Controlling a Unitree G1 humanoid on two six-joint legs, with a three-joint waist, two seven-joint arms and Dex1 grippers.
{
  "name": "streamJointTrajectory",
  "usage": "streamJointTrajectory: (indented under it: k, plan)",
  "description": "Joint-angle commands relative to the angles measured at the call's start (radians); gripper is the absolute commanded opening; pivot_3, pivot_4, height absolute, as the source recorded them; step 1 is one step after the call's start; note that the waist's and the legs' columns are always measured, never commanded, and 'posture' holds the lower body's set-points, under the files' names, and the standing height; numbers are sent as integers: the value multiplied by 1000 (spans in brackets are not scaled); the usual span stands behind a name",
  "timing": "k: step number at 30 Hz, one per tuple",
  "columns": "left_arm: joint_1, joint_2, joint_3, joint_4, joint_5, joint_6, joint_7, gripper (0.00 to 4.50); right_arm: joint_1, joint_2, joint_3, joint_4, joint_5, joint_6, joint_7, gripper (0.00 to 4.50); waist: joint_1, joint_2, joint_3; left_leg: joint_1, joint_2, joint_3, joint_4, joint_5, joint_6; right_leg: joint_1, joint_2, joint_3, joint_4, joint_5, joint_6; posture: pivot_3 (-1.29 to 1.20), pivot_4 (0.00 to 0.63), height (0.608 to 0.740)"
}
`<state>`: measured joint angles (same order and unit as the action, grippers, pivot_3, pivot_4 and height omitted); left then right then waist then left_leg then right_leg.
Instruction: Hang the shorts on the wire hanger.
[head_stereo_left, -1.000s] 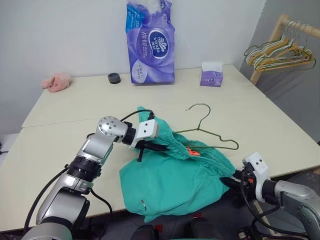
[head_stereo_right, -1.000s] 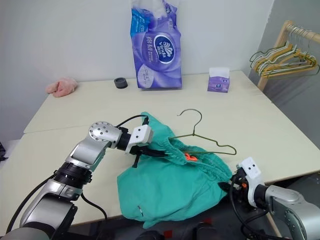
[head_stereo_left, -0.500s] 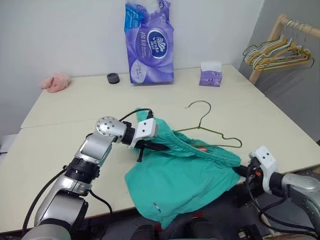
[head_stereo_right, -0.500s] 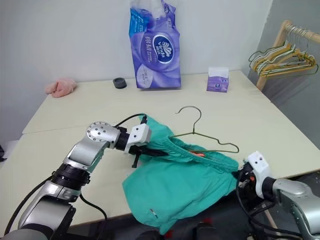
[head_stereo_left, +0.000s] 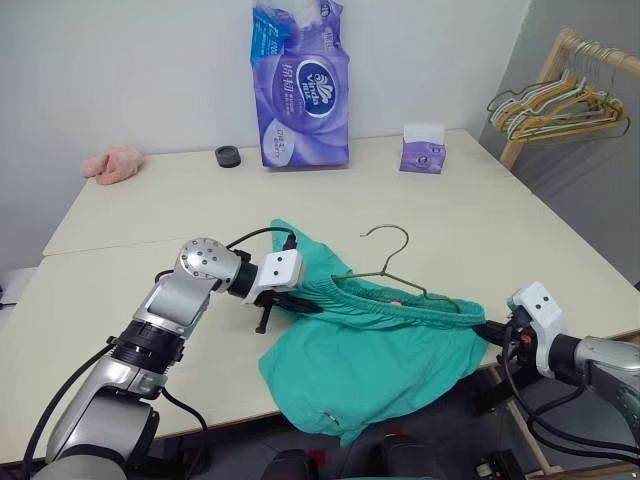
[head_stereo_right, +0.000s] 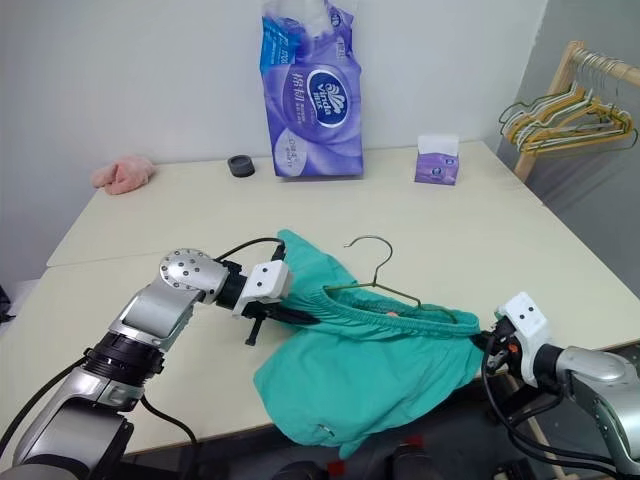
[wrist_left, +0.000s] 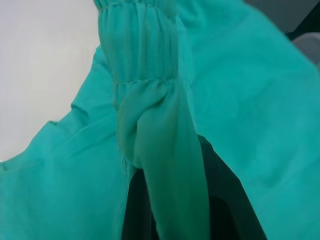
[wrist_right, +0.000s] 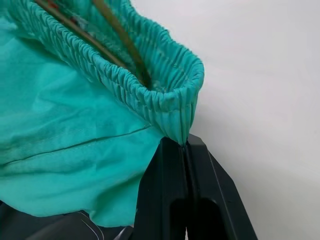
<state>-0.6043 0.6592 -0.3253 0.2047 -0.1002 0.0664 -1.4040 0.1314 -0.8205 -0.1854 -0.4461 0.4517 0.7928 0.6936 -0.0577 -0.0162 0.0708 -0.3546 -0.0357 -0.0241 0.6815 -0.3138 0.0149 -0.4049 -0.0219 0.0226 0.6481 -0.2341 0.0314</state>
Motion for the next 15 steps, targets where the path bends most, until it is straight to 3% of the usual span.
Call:
streamJointTrajectory:
  k: [1,10,15]
  plan:
    - [-21,-2,0,5,20,-18,9,12,-7,-37,-33,-39,-23,-20,4,0,0,0,0,0,0,0,0,0,0,0,0,0,0,0,0,-172,50,740]
    - [-18,-30,-29,-18,62,5,44,12,-124,-228,-9,-28,-64,-76,122,0,-3,0,0,0,0,0,0,0,0,0,0,0,0,-1,1,-192,53,740]
    - [-61,-97,-48,30,131,-5,138,12,-330,-335,125,-41,-122,-126,214,0,-9,1,1,0,0,0,0,0,0,0,0,0,-1,-1,1,-194,53,740]
